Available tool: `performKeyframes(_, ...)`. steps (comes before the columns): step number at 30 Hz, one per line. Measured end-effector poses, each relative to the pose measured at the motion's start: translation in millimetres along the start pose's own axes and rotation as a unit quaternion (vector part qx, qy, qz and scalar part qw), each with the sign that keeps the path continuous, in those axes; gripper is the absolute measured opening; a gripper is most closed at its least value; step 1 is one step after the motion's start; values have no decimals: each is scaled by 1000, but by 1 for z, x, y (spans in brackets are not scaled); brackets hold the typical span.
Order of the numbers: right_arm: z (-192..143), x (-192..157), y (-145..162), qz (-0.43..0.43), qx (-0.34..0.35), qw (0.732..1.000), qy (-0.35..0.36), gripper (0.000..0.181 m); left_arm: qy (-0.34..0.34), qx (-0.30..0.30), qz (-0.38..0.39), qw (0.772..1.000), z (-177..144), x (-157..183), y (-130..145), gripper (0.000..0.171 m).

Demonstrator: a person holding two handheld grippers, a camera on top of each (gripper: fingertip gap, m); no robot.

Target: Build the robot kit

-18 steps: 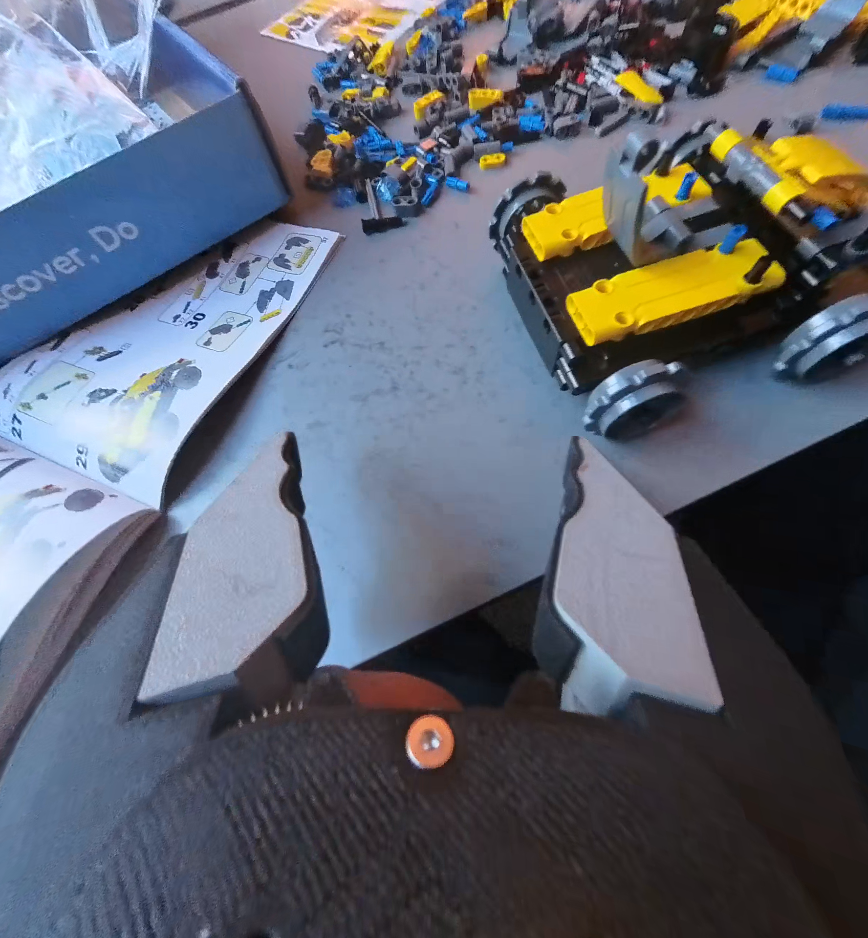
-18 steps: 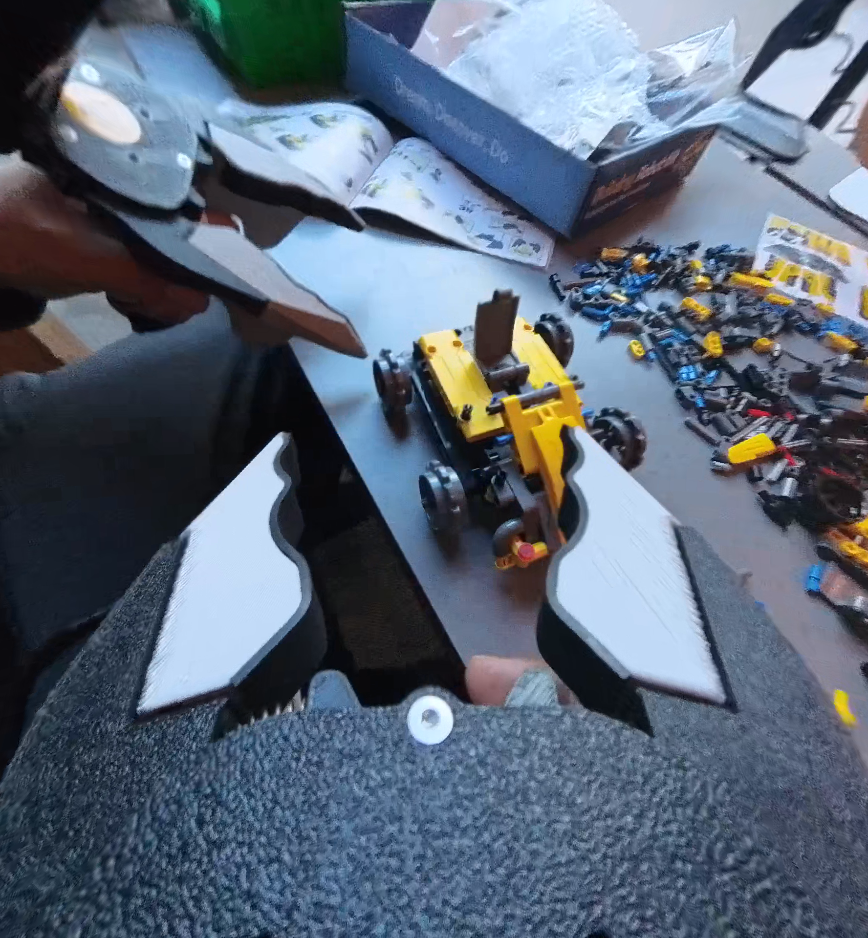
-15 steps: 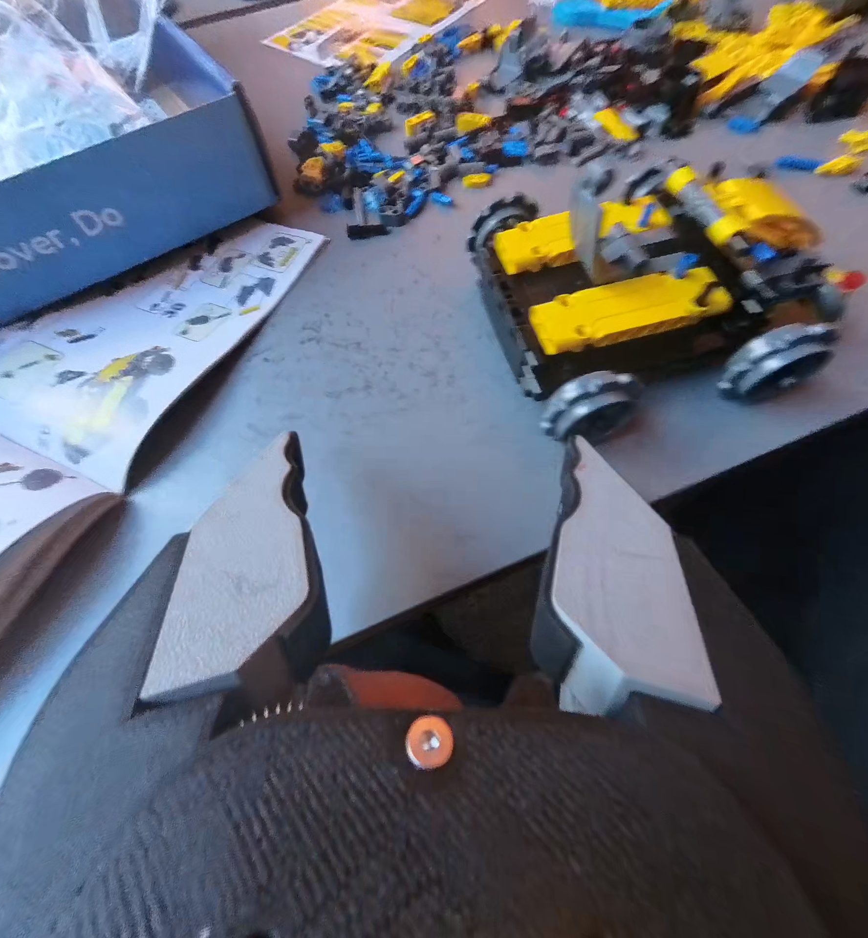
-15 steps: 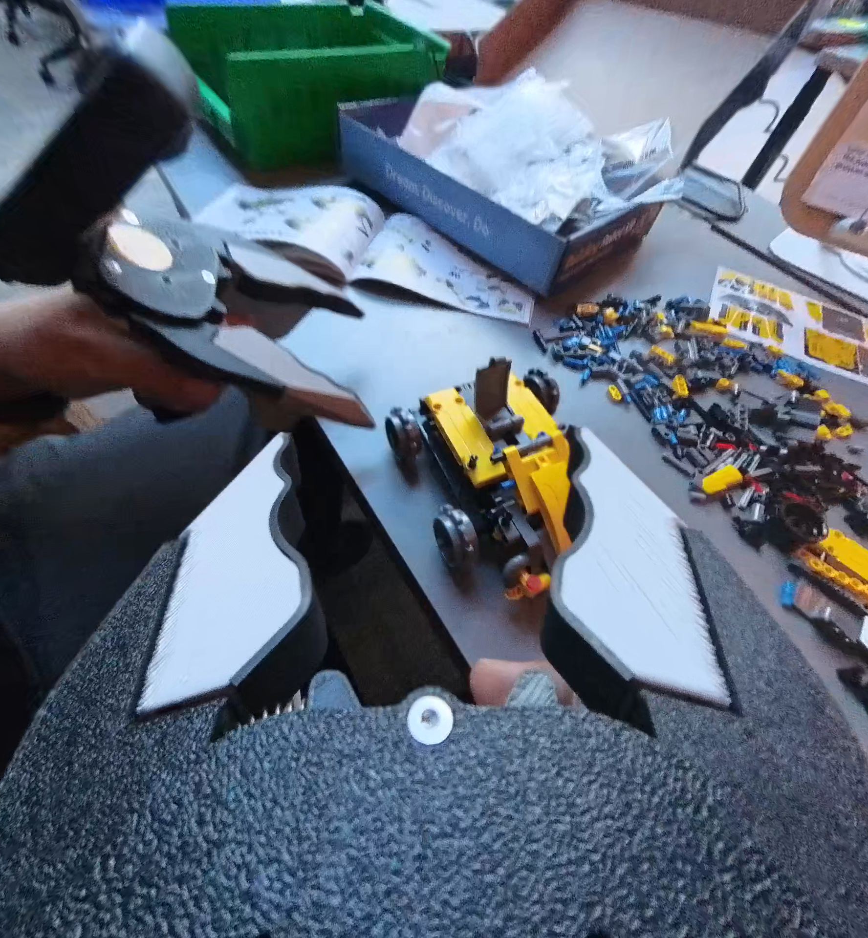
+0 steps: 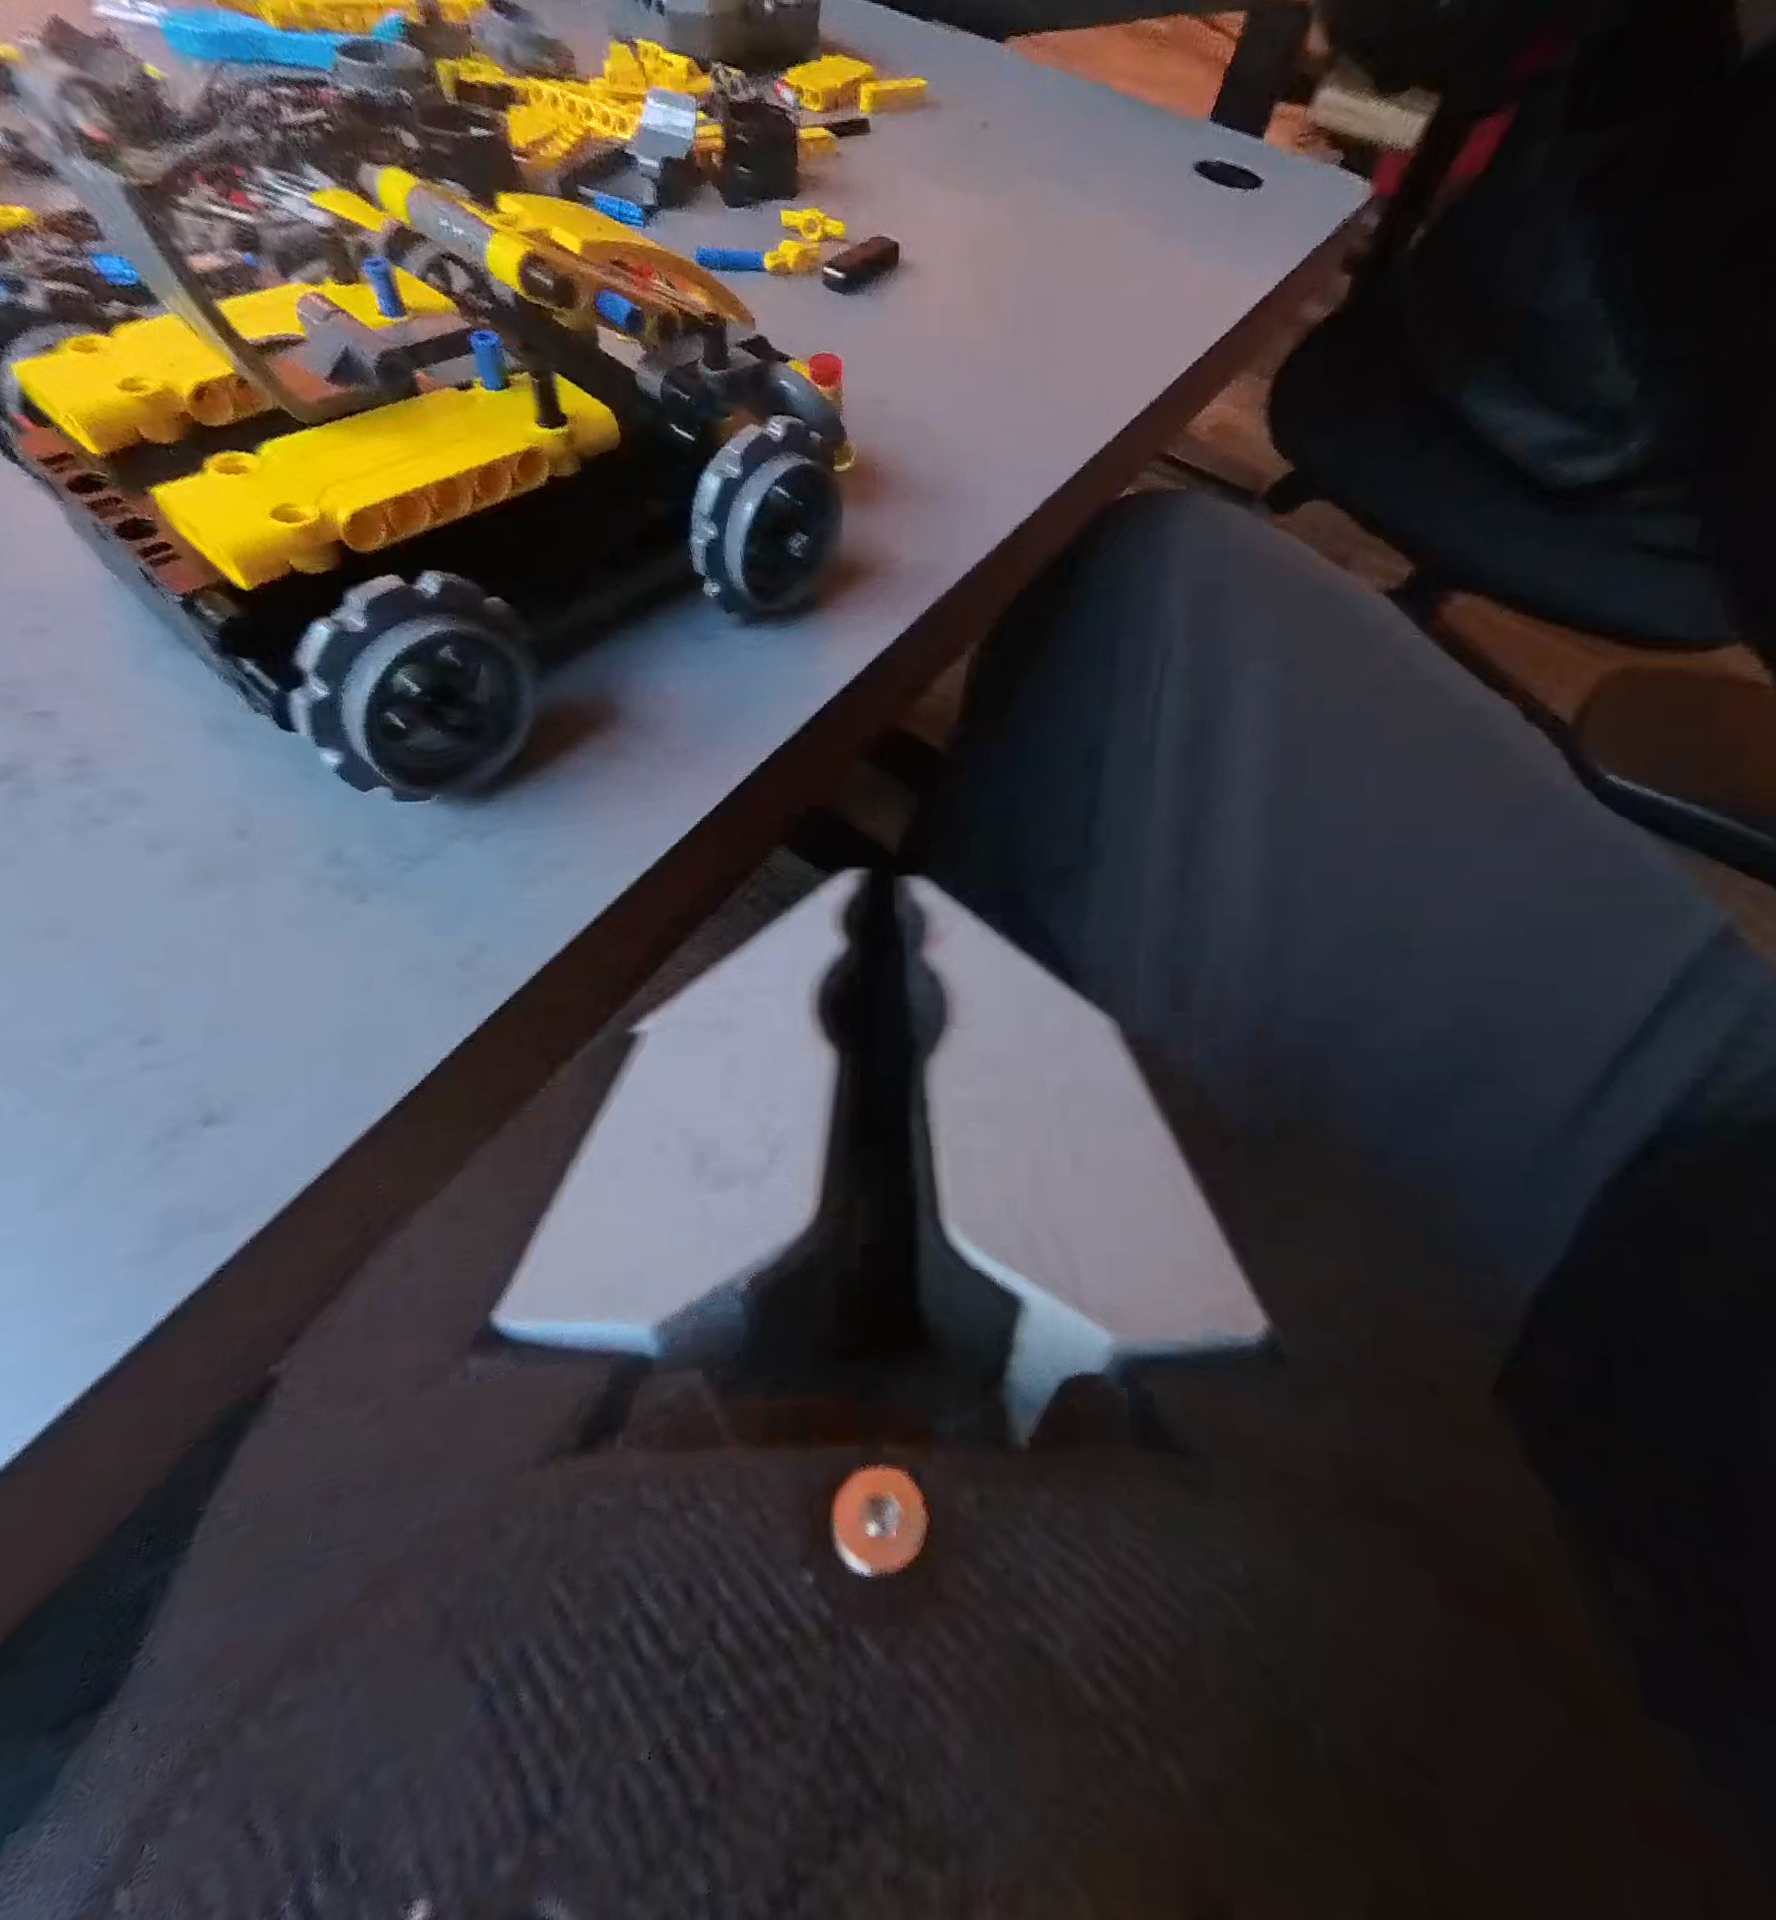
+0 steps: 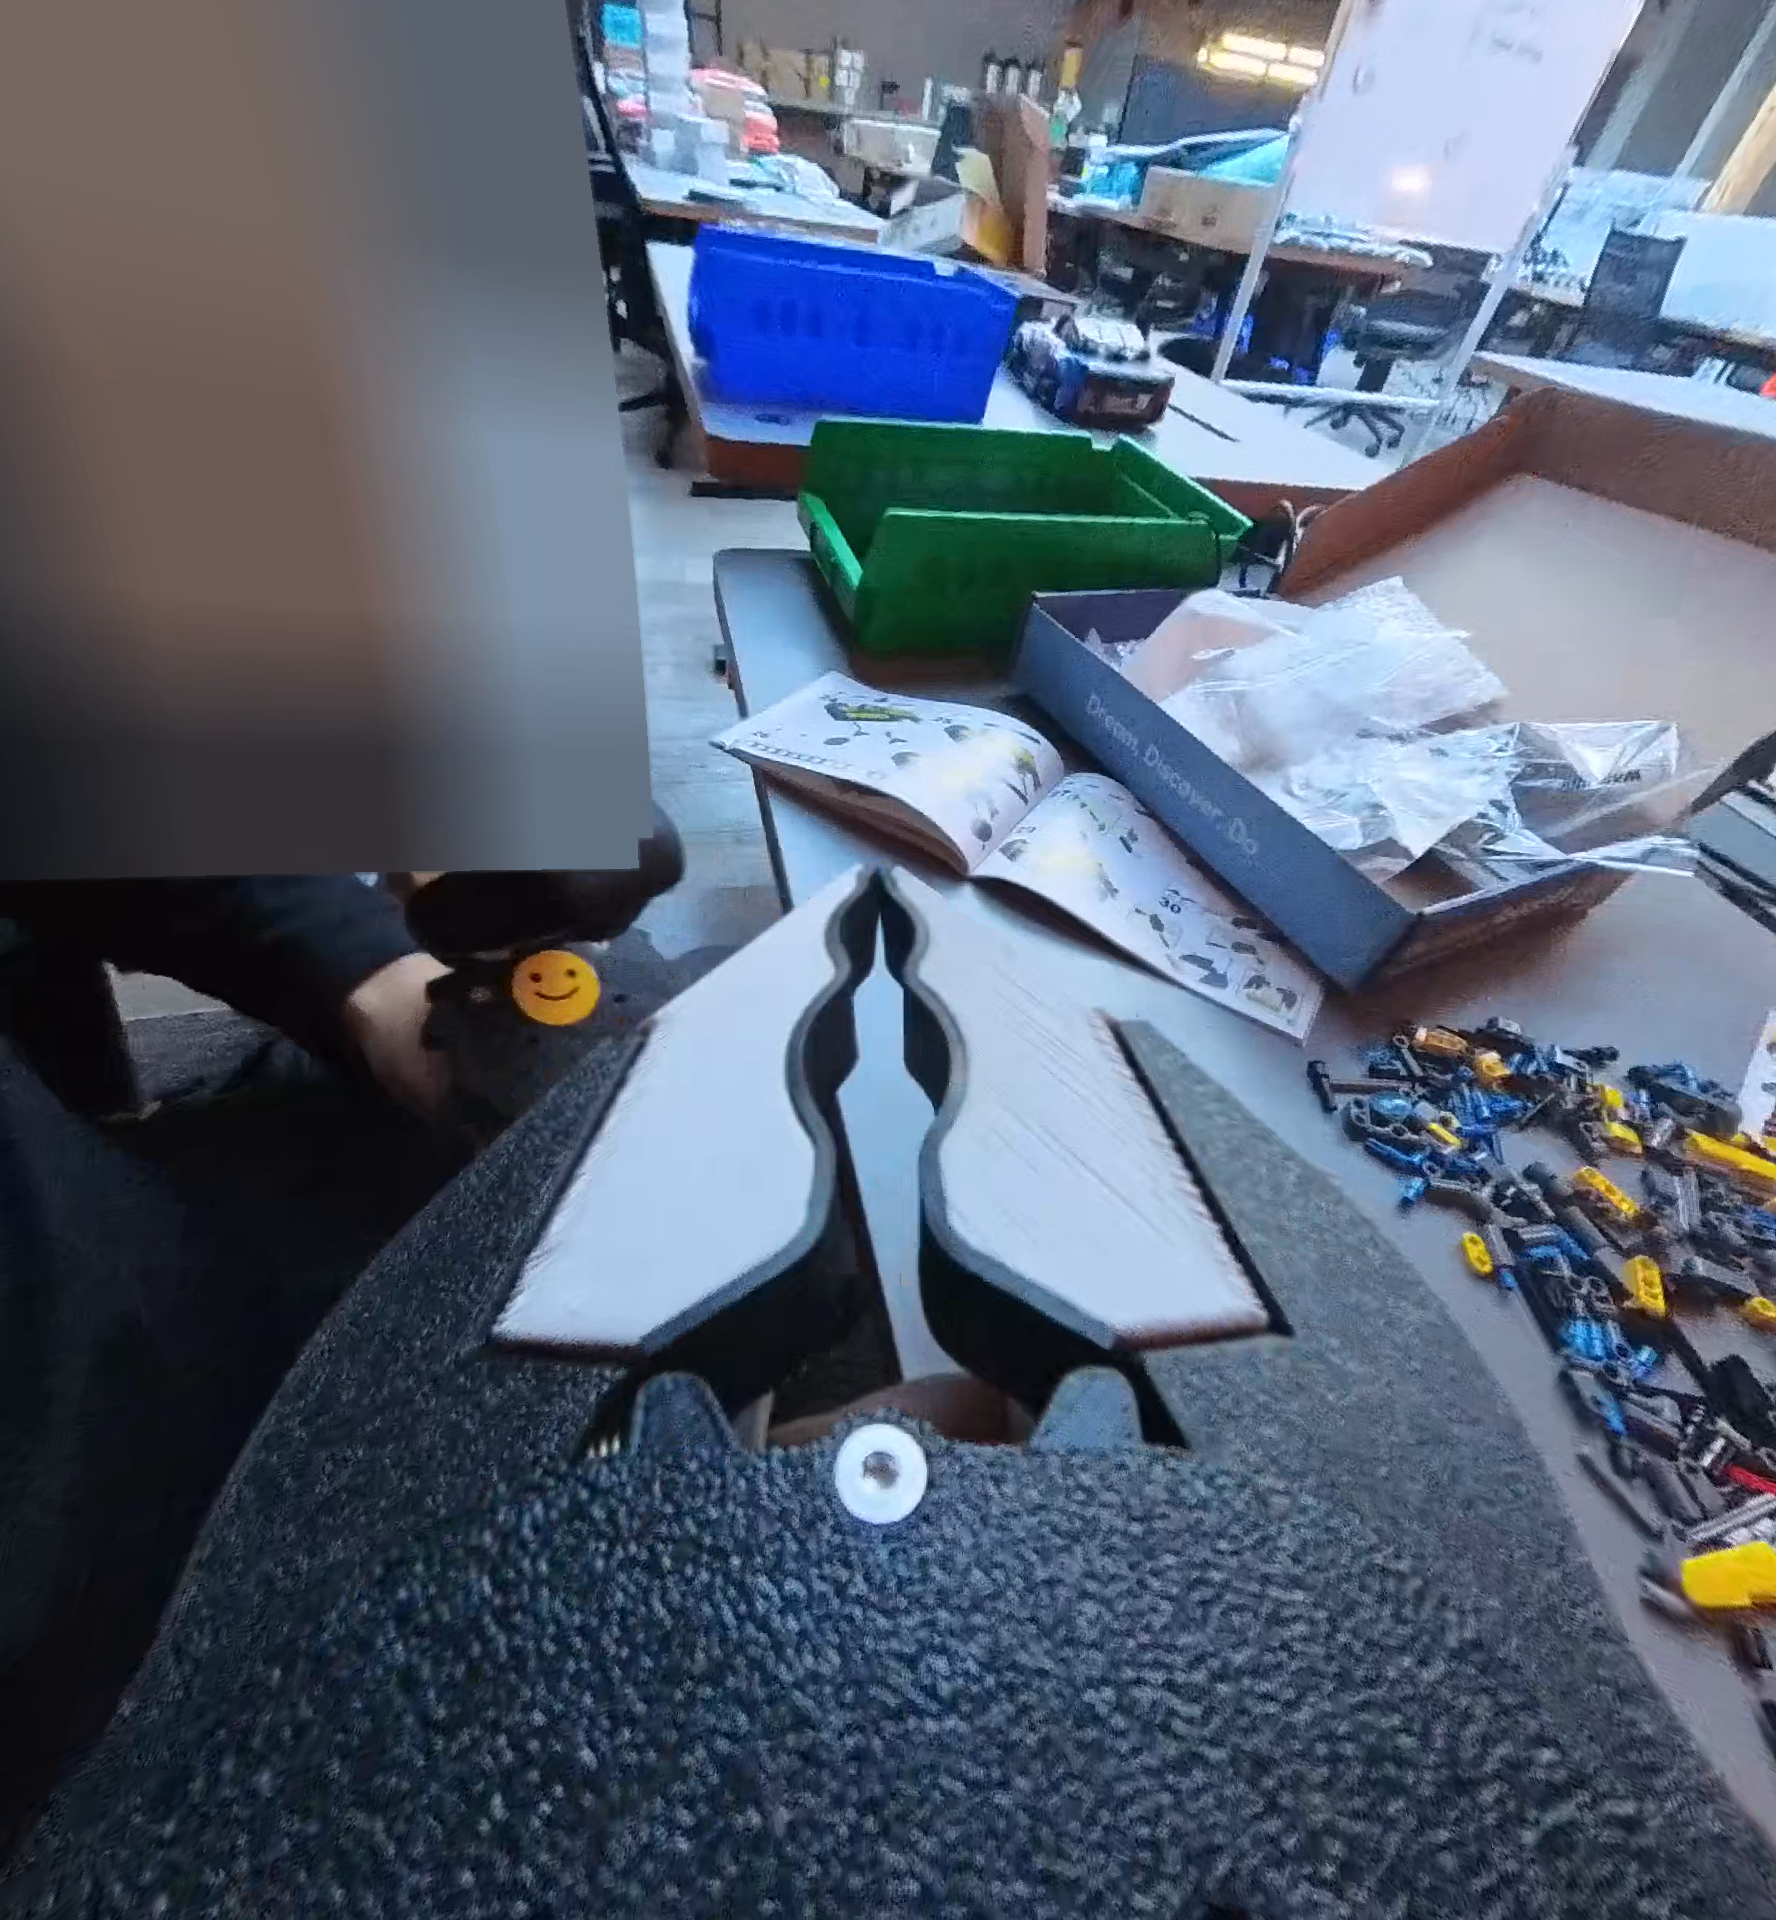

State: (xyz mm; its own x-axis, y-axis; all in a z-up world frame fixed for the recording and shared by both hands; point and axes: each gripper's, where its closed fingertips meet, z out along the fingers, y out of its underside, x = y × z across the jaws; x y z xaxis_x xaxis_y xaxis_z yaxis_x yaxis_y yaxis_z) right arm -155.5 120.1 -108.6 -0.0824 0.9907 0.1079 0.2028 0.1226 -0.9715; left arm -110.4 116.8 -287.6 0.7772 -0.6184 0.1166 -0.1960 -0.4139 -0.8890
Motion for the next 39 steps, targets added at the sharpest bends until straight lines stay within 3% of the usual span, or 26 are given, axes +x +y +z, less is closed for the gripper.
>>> performKeyframes(3, 15, 9, 25, 6, -53, 998, -15, 0, -59, 17, 17, 998, -3, -19, -5, 0)
performKeyframes(8, 38, -12, 63, -35, -103, 988, -108, 1, -101, 61, 33, 993, -14, -37, -12, 0)
performKeyframes(10, 47, -10, 78, -57, -134, 981, -125, 4, -134, 75, 32, 988, -25, -53, -14, 0)
performKeyframes(14, 58, -13, 81, -27, -128, 976, -175, 4, -225, 112, -10, 968, -64, -99, -16, 0)
performKeyframes(16, 63, -2, 76, -27, -117, 981, -152, 3, -297, 133, -49, 944, -92, -131, -16, 0)
performKeyframes(19, 59, 40, 54, 12, -89, 994, -62, 4, -385, 157, -131, 900, -137, -172, -4, 0)
performKeyframes(23, 28, 104, 0, 118, 33, 990, 74, 1, -436, 170, -194, 862, -182, -198, 20, 0)
performKeyframes(24, 20, 112, -12, 146, 66, 983, 88, 1, -432, 163, -203, 863, -185, -198, 25, 0)
performKeyframes(27, 5, 118, -32, 177, 120, 971, 103, 0, -347, 141, -193, 907, -163, -173, 24, 4)
performKeyframes(31, 16, 103, -34, 126, 80, 984, 99, 0, -204, 67, -175, 961, -110, -112, 35, 9)
performKeyframes(35, 46, 69, -21, 79, 12, 996, 36, 1, -165, 12, -116, 979, -86, -69, 50, 10)
performKeyframes(39, 64, 63, -4, 27, -47, 997, 46, 5, -160, 4, -62, 985, -78, -44, 50, 12)
